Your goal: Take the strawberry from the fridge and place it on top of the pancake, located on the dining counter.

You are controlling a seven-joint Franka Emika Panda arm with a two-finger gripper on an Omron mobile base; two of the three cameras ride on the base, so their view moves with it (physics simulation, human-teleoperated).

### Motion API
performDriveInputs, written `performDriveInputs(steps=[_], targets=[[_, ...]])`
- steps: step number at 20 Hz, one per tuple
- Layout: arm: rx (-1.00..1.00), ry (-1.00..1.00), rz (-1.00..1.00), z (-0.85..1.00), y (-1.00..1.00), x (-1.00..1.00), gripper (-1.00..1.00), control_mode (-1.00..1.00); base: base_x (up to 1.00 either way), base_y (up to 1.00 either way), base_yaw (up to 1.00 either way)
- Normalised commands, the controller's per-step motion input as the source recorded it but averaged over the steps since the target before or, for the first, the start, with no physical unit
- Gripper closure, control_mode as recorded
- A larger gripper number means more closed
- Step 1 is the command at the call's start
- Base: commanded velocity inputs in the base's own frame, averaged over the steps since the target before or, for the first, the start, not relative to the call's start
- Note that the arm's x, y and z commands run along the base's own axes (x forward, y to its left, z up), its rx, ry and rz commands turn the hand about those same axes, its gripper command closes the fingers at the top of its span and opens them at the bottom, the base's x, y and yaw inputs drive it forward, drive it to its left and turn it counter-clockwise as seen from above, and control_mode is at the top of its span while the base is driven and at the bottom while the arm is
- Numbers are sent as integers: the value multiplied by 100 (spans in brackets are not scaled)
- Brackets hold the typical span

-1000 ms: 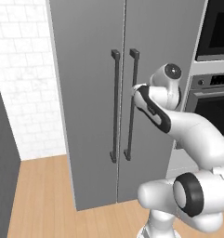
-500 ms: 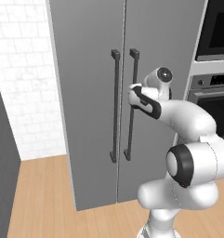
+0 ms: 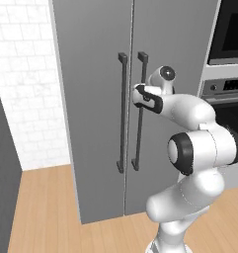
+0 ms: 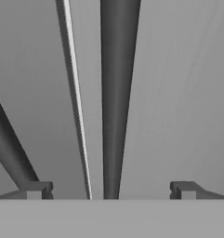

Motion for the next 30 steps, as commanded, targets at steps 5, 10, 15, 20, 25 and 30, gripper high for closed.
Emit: performDriveInputs(steps=[5,10,15,20,25,30], targets=[[0,-1,0,-5,0,30,-100,-100,0,0,0],[0,0,0,-1,-2,44,-100,-100,0,0,0],[0,0,0,0,-9,54,-100,-100,0,0,0],[0,-1,0,-2,-8,44,-100,-100,0,0,0],[0,-2,0,0,-1,14,100,-100,0,0,0],[0,0,0,0,-20,-18,100,-100,0,0,0]])
